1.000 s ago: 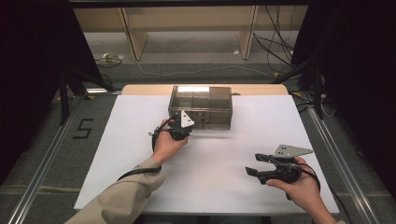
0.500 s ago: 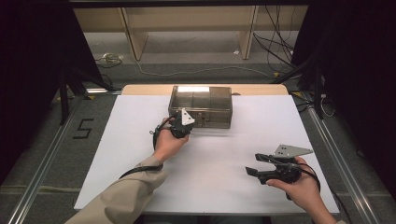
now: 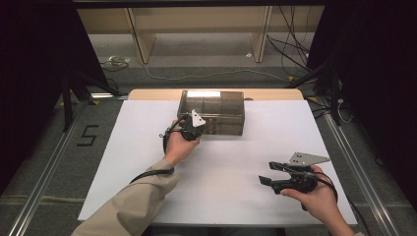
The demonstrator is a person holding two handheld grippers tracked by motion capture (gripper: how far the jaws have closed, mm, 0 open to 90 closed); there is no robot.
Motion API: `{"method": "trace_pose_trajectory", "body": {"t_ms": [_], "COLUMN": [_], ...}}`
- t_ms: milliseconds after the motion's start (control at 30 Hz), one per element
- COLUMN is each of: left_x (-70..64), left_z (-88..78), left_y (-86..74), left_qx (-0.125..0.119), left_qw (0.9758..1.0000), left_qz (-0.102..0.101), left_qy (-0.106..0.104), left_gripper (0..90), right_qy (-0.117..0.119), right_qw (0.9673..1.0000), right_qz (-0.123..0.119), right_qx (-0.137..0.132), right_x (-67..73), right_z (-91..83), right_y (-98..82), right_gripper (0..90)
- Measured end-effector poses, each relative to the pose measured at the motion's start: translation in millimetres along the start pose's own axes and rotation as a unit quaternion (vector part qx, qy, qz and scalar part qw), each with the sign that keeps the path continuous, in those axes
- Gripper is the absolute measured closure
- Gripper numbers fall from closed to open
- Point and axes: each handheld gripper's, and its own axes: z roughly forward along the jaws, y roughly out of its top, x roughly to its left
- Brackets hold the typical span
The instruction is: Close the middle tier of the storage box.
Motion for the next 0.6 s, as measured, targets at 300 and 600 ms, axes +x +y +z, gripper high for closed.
{"method": "trace_pose_trajectory", "body": {"t_ms": [300, 600], "left_x": [0.6, -4.0], "left_z": [3.0, -16.3], "left_y": [-0.3, -0.6], "left_qx": [-0.002, -0.013], "left_qw": [1.0, 0.9994], "left_qz": [-0.002, -0.018], "left_qy": [0.002, -0.025], "left_gripper": [89.4, 75.0], "right_qy": [0.0, -0.001], "right_qw": [1.0, 1.0], "right_qz": [0.0, 0.001], "right_qx": [-0.001, -0.002], "right_x": [-0.2, 0.1], "right_z": [-0.1, -0.8], "right_y": [-0.2, -0.3], "right_gripper": [31.3, 31.2]}}
